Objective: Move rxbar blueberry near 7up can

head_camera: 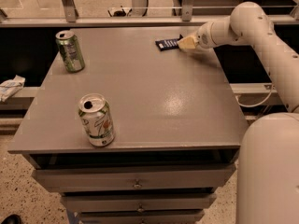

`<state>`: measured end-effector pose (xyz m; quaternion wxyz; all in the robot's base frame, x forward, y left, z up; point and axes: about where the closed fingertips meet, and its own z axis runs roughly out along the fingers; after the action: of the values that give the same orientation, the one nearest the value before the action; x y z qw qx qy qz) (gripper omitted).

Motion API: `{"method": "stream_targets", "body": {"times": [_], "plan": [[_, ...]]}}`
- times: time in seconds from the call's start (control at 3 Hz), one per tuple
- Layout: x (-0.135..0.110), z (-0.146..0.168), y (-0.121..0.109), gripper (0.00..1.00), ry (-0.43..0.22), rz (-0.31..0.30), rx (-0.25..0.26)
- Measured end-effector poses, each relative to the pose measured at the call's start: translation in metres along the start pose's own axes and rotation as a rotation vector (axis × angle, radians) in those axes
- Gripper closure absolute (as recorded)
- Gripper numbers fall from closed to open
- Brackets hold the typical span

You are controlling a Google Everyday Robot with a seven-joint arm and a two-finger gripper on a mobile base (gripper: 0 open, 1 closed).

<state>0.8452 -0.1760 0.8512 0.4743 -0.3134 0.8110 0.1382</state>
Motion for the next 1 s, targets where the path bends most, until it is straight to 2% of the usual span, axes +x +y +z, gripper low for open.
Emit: {"method": "stream_targets", "body": {"times": [0.33,0.67,1.0], "plan": [[-0.003,-0.006,0.004,0.86,-0.013,0.0,-0.014],[-0.006,-0.014,0.013,1.0,-0.029,-0.004,-0.04],[-0.016,-0.034,0.038,1.0,-0.055,-0.023,-0.104]]}}
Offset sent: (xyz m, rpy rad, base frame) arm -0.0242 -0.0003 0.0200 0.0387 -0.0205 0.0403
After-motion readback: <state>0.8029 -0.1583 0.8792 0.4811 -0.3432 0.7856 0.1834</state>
